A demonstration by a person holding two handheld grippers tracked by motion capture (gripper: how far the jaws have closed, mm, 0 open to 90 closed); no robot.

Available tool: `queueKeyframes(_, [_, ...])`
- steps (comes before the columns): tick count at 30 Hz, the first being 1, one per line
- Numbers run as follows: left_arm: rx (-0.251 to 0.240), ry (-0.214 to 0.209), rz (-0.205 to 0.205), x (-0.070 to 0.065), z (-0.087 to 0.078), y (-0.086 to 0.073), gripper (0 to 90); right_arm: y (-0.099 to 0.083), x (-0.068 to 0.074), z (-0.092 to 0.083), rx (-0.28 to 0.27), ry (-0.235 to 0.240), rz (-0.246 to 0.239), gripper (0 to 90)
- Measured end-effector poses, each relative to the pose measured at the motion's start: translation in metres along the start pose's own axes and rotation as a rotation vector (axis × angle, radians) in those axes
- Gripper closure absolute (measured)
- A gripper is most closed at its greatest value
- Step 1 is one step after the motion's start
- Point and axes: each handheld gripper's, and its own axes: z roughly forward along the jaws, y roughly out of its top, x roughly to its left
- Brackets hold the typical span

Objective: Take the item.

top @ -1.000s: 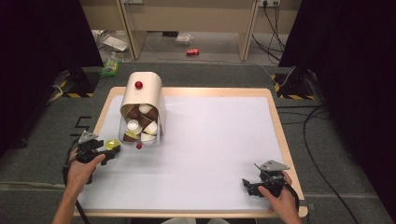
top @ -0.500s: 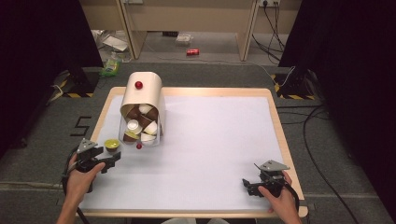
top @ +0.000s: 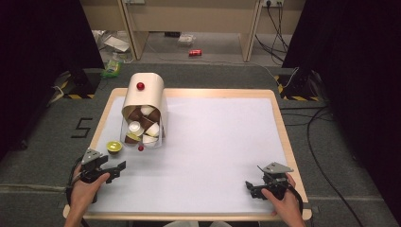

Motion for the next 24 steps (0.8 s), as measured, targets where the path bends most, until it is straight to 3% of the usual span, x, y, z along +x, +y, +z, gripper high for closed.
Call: queueKeyframes(24, [0.008,0.003,0.021,-0.012,-0.007,-0.025,16.3,0.0,0.0,0.0,0.0,0.0,0.0,0.5])
